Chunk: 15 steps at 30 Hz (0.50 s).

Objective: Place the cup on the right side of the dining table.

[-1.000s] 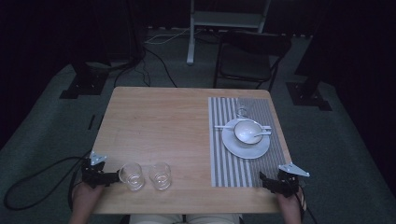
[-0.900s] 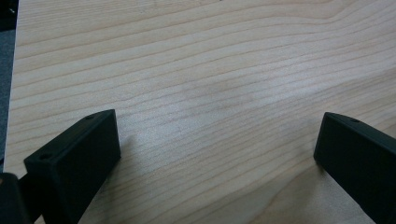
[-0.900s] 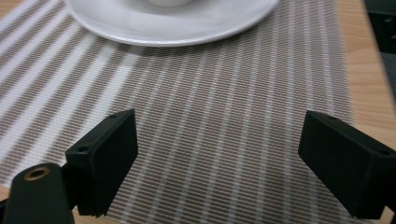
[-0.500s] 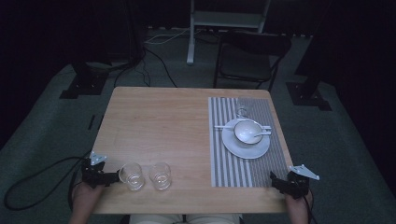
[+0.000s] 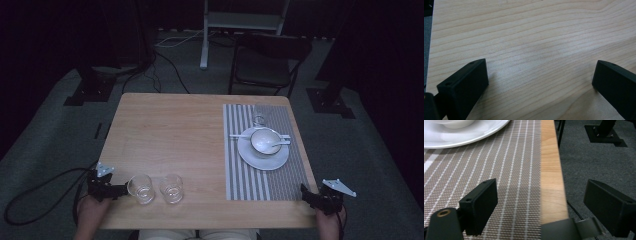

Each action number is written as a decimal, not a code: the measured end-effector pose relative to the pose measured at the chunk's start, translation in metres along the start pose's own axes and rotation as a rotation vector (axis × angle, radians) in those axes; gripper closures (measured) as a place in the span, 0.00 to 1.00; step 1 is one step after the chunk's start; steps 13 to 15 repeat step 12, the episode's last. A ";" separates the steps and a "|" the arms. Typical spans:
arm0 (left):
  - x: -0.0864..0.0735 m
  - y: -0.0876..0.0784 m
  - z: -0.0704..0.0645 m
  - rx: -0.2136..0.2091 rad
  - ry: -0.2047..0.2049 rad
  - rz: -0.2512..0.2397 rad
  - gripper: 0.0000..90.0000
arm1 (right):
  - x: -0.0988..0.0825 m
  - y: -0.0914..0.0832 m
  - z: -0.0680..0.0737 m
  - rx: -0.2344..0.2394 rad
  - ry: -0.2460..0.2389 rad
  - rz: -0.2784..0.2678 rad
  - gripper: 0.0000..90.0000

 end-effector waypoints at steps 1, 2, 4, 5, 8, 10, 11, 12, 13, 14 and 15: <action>0.000 0.000 0.000 0.000 0.000 0.000 0.01 | 0.000 0.000 -0.003 -0.011 -0.002 0.002 0.13; 0.000 0.000 0.000 0.000 0.000 0.000 0.01 | 0.000 -0.001 -0.005 -0.020 -0.006 0.003 0.13; 0.000 0.000 0.000 0.001 0.001 0.001 0.01 | -0.001 -0.002 -0.010 -0.037 -0.009 0.009 0.13; 0.000 0.000 0.000 0.002 0.000 0.002 0.01 | -0.001 -0.002 -0.012 -0.046 -0.007 0.008 0.13; 0.000 0.000 0.000 0.002 0.000 0.001 0.01 | -0.001 -0.005 -0.026 -0.098 0.018 0.010 0.13; 0.000 0.000 0.000 0.002 0.000 0.002 0.01 | -0.002 -0.008 -0.035 -0.130 0.060 0.014 0.13; 0.000 0.000 0.000 0.002 0.000 0.002 0.01 | -0.002 -0.010 -0.040 -0.155 0.074 0.015 0.13; 0.000 0.000 0.000 0.003 -0.002 0.001 0.01 | -0.002 -0.013 -0.046 -0.186 0.087 0.022 0.13; 0.000 0.000 0.000 0.003 -0.002 0.001 0.01 | -0.002 -0.013 -0.046 -0.186 0.087 0.022 0.13; 0.000 0.000 0.000 0.003 -0.002 0.001 0.01 | -0.002 -0.013 -0.046 -0.186 0.087 0.022 0.13; 0.000 0.000 0.000 0.003 -0.002 0.001 0.01 | -0.002 -0.013 -0.046 -0.186 0.087 0.022 0.13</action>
Point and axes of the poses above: each handheld gripper's, and its own axes: y roughly forward along the jaws, x roughly out of its top, z roughly to its left, the point moved 10 cm from there along y, roughly forward along the jaws, and after that the axes turned 4 degrees about y, right-handed, at the moved point
